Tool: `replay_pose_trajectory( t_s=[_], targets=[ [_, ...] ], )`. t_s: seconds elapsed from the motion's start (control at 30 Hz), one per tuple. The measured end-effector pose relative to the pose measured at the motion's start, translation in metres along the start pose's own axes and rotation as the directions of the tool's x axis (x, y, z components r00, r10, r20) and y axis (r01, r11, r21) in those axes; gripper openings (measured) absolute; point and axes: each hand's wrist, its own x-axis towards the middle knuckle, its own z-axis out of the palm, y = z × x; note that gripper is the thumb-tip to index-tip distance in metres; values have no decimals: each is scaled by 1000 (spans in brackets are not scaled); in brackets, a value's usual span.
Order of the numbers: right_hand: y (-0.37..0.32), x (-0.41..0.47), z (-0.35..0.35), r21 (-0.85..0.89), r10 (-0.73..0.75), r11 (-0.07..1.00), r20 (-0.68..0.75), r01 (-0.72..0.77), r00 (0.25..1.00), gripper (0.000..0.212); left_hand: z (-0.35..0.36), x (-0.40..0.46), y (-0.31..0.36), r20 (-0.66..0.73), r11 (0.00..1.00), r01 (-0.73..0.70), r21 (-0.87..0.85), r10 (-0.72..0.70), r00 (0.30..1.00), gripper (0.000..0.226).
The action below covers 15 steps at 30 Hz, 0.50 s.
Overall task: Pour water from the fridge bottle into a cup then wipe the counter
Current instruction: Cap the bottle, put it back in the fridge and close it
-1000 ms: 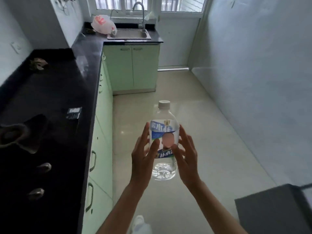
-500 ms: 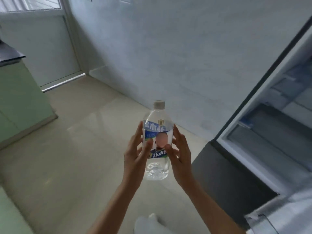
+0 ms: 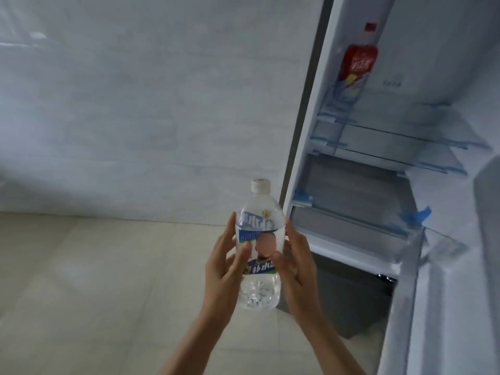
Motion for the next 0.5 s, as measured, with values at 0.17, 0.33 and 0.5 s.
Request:
replay_pose_trajectory(
  t_s=[0.17, 0.33, 0.5],
  targets=[
    [16, 28, -27, -67, 18, 997, -184, -31, 983, 47, 33, 52, -16, 183, 996, 75, -42, -67, 981, 52],
    [27, 62, -46, -116, -11, 993, -339, -30, 941, 50, 65, 109, -31, 371, 994, 95, -47, -71, 926, 50],
    [22, 108, -59, -240, -55, 968, -491, -74, 869, 50, 97, 171, -33, 567, 992, 115, -60, -61, 822, 60]
  ],
)
